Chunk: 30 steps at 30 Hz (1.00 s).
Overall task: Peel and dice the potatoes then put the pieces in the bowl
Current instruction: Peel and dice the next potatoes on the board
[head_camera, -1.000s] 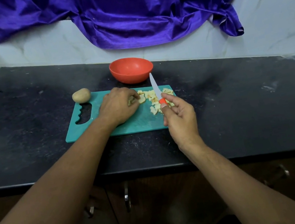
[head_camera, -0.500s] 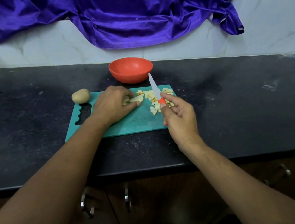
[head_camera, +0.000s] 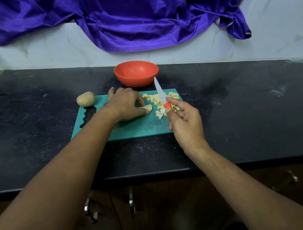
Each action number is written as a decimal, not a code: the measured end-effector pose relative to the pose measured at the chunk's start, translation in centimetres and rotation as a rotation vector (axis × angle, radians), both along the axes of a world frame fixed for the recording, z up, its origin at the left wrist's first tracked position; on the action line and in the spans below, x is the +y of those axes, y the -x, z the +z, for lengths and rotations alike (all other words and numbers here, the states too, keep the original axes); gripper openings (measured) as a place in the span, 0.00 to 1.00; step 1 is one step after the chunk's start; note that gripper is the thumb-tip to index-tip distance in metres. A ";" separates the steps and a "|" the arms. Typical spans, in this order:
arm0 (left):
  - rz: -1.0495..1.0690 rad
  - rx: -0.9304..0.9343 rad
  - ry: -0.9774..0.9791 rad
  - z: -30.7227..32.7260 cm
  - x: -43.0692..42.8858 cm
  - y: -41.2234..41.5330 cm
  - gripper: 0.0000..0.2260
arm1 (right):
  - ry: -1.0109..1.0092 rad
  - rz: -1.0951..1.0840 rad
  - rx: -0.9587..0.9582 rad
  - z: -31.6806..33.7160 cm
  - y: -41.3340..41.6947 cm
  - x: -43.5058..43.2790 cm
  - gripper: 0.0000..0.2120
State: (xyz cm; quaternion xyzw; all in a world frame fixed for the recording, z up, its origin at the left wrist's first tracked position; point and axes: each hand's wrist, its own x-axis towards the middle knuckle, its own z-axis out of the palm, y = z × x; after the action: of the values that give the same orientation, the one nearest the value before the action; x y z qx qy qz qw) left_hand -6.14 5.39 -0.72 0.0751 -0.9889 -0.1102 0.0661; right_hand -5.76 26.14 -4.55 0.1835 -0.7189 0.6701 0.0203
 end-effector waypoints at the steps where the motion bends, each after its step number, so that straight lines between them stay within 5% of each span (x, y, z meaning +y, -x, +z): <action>1: -0.017 0.019 0.017 0.0 0.1 -0.2 0.11 | 0.000 0.000 0.000 0.0 0.0 0.0 0.16; 10: -0.109 0.276 0.281 -1.4 1.0 -2.4 0.20 | 0.001 -0.001 0.001 -0.1 0.1 -0.1 0.16; 21: 0.156 0.444 0.234 -3.5 2.6 -6.1 0.14 | -0.061 -0.005 0.015 0.2 -0.3 -0.1 0.17; 30: 0.060 0.354 -0.004 -3.7 1.5 -5.3 0.10 | -0.129 0.010 0.056 0.2 -0.8 -0.2 0.17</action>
State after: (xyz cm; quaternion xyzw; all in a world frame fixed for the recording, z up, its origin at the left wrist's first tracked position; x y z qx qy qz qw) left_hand -0.80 6.87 -4.37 0.0844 -0.9588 -0.1219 0.2424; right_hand -4.92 25.91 -4.31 0.2067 -0.7589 0.6170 0.0250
